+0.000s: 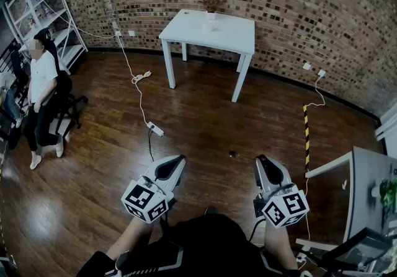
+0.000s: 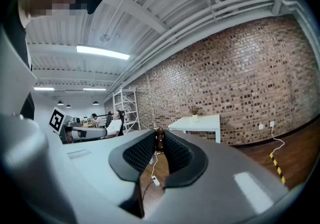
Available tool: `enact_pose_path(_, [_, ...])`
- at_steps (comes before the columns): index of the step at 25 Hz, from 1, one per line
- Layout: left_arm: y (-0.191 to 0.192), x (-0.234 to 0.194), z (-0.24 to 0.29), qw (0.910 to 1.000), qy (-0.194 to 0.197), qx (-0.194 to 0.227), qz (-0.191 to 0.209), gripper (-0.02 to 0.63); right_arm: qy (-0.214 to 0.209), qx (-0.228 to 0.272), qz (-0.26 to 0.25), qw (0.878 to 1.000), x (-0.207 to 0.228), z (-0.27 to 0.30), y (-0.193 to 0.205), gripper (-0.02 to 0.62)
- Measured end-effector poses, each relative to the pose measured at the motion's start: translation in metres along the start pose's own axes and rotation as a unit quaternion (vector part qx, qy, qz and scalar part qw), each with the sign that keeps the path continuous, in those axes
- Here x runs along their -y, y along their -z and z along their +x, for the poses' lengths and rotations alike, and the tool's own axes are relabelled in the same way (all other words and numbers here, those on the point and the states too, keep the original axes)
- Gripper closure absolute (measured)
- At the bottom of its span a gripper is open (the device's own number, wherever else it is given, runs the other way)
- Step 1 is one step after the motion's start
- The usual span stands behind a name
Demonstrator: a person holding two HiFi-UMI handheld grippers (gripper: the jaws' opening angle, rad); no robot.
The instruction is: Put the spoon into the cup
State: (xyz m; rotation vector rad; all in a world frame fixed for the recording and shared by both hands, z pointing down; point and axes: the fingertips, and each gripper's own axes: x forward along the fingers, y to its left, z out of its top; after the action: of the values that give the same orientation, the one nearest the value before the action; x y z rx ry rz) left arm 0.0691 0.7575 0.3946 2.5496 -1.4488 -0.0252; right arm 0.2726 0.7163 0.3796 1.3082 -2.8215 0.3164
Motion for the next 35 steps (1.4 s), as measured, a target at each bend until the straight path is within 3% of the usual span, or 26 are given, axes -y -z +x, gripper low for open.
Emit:
enact_pose_path(5, [-0.008, -0.003, 0.058, 1.0000, -0.003, -0.003, 0.005, 0.612, -0.008, 0.003, -0.003, 1.000, 0.052, 0.027, -0.017, 0.540])
enact_pose_path(12, [-0.019, -0.038, 0.103, 0.9997, -0.021, -0.009, 0.005, 0.612, -0.024, 0.000, -0.002, 1.000, 0.086, 0.078, -0.026, 0.540])
enact_pose_path(18, [-0.033, -0.091, 0.138, 0.9998, -0.018, 0.002, 0.000, 0.612, -0.023, -0.002, 0.005, 1.000, 0.097, 0.137, -0.028, 0.540])
enact_pose_path(25, [-0.058, -0.166, 0.173, 0.9994, 0.032, 0.011, 0.006, 0.612, 0.003, 0.013, -0.007, 1.000, 0.097, 0.217, -0.058, 0.540])
enact_pose_path(28, [-0.062, -0.199, 0.190, 0.9990, 0.041, 0.015, -0.011, 0.612, 0.010, 0.014, -0.012, 1.000, 0.102, 0.250, -0.062, 0.540])
enact_pose_path(35, [-0.066, -0.255, 0.234, 0.9990, 0.037, 0.012, -0.020, 0.612, 0.023, 0.008, 0.008, 1.000, 0.127, 0.313, -0.061, 0.540])
